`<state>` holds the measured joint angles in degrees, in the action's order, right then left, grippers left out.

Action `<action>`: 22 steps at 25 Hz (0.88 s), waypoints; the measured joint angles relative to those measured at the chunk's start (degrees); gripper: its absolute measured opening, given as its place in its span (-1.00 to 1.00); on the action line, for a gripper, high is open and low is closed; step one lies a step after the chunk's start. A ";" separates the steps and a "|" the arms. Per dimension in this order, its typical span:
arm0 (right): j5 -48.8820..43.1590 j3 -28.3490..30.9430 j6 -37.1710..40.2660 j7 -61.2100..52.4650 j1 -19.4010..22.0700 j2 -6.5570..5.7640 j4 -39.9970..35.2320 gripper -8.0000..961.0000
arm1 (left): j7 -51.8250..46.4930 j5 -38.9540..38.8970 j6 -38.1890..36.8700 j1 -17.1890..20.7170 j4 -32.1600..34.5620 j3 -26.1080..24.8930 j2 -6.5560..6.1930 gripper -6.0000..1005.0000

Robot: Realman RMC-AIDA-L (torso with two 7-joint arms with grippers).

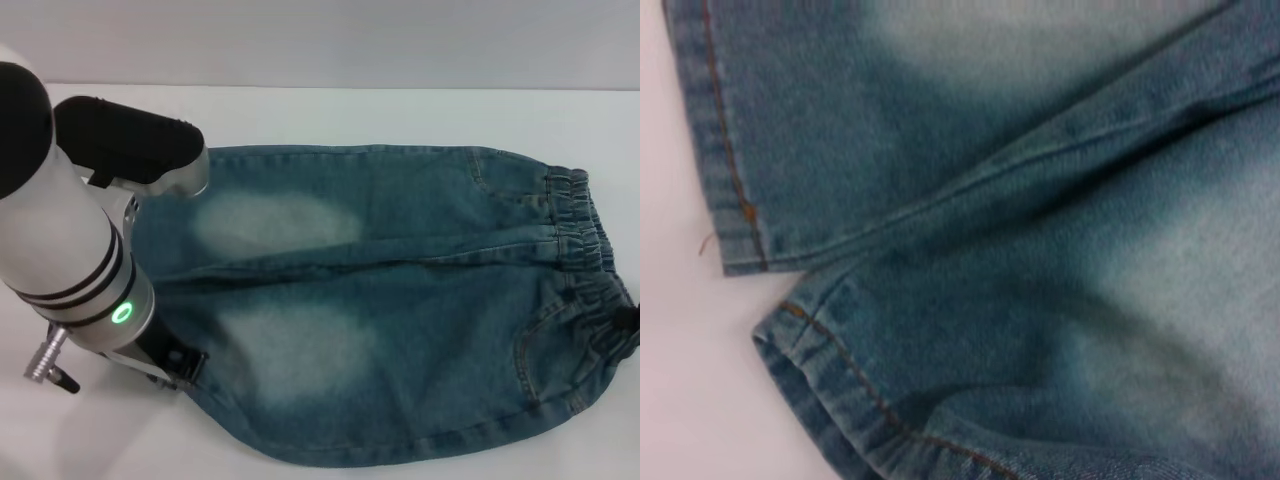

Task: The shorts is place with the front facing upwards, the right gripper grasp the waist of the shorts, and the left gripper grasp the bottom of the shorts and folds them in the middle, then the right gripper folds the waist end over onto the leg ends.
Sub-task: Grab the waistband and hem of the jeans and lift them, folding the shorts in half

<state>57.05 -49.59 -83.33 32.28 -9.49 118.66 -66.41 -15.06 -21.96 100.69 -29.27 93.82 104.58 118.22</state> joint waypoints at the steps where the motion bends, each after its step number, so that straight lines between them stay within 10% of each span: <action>1: 0.31 0.07 -0.04 0.02 -0.07 0.02 -0.18 -0.82 | 0.13 0.00 -0.18 0.00 0.00 -0.23 -0.03 -0.61; 22: 25.69 9.33 3.10 12.76 -5.99 -0.29 17.04 -0.98 | 13.23 0.47 -19.54 3.61 -2.16 -15.96 -0.22 -0.56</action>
<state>82.73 -40.26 -80.23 45.03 -15.47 118.37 -49.37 -1.83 -21.49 81.15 -25.66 91.66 88.62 118.00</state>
